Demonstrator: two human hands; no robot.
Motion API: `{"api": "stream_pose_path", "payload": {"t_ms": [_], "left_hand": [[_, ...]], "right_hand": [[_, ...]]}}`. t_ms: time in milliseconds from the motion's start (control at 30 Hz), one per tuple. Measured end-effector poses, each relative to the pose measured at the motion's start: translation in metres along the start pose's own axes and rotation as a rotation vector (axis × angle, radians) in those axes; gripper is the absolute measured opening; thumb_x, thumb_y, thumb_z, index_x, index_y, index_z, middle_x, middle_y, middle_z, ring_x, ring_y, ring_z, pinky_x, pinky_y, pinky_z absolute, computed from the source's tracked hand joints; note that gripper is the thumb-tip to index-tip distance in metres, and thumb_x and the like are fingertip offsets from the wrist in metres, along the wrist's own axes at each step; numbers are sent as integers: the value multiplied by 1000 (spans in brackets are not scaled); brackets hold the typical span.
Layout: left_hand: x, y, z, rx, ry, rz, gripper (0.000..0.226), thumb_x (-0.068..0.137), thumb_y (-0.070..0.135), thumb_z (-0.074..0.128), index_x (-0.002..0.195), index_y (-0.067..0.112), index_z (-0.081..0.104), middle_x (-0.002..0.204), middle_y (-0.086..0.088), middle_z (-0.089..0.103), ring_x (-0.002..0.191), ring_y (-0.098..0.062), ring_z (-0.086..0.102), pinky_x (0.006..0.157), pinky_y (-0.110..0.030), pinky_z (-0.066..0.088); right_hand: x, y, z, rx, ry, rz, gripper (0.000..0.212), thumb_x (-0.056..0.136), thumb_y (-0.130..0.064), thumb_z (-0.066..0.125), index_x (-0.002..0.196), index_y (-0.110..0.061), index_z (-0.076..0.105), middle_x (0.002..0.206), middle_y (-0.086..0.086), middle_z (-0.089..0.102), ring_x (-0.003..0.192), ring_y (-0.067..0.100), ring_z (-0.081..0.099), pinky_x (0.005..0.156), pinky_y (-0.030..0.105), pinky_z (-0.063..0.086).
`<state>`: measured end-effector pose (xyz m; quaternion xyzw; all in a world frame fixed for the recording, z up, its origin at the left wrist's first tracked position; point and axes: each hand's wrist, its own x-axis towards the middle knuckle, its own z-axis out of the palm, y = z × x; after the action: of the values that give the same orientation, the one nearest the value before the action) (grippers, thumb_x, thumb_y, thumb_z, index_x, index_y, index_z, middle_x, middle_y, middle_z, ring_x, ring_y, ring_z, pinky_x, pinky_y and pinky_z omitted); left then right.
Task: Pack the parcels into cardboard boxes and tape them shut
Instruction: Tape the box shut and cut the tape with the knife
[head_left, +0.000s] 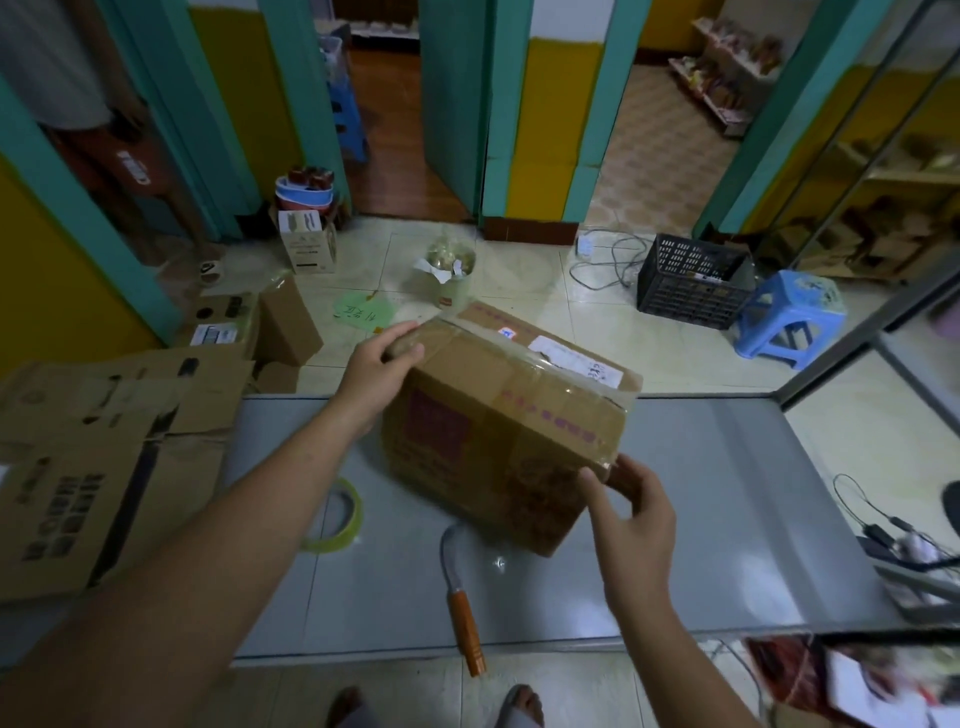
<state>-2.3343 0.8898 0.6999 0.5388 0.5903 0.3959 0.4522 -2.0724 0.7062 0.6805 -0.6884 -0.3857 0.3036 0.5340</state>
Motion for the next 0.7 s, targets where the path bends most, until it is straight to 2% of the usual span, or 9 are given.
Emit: {"api": "stream_pose_path", "payload": {"t_ms": [100,200,267,333,400,500,600,633,700], "left_hand": [[17,3,1,-68,-42,20,32,103,17,64,126,39,72,134,3,62,126,-18,58,99,-24,51],[26,-4,4,-126,-86,29,32,99,23,66,116,48,75,137,-4,64,126,-24,61,108,-40,52],[26,-11,6,-139,-108,28,31,99,24,63,119,45,74,137,-7,63,123,-24,62,102,-37,52],[23,-21,3,-175,-71,-8,31,101,17,60,120,38,73,136,-10,62,118,-24,62,92,-31,51],[15,-38,-5,-205,-16,-40,33,103,13,57,125,35,69,139,-8,61,120,-23,61,91,-29,51],[-6,-63,-14,-182,20,-109,37,109,32,53,145,40,52,151,2,51,137,-23,52,113,-44,46],[-35,-64,-6,-174,123,-304,75,98,68,54,160,40,22,159,-2,41,138,-28,47,110,-53,45],[-48,-59,1,-223,143,-367,91,88,78,60,159,40,19,156,-1,44,132,-28,51,107,-56,48],[-78,-54,19,-353,118,-396,112,67,80,78,156,46,19,151,2,51,126,-26,57,99,-64,54]], "right_hand": [[-35,-1,2,28,16,-29,37,90,-10,78,125,-14,67,114,-4,72,108,1,67,82,10,55],[-53,8,1,106,32,4,34,87,-2,80,117,-12,69,105,1,74,104,5,69,87,22,60],[-52,14,-2,99,-1,6,26,87,-4,80,109,-13,70,99,1,74,101,12,71,85,29,62],[-45,20,-8,16,-109,-5,6,93,-11,75,96,-15,75,90,1,75,92,16,72,81,36,62],[-36,25,-13,-58,-168,1,17,98,-23,71,84,-17,78,81,1,76,83,19,73,77,43,61],[-6,23,-18,-25,24,9,31,88,-52,77,92,-22,71,88,-2,73,85,15,70,74,44,58],[36,12,-8,-10,-79,138,68,78,-62,81,132,-27,58,124,-8,62,113,7,61,93,34,50],[48,9,-2,-11,-175,175,73,76,-65,80,136,-29,58,126,-10,64,116,9,62,96,33,50],[66,4,6,-14,-286,177,59,74,-61,77,122,-27,72,111,-7,76,108,18,72,91,37,57]]}}
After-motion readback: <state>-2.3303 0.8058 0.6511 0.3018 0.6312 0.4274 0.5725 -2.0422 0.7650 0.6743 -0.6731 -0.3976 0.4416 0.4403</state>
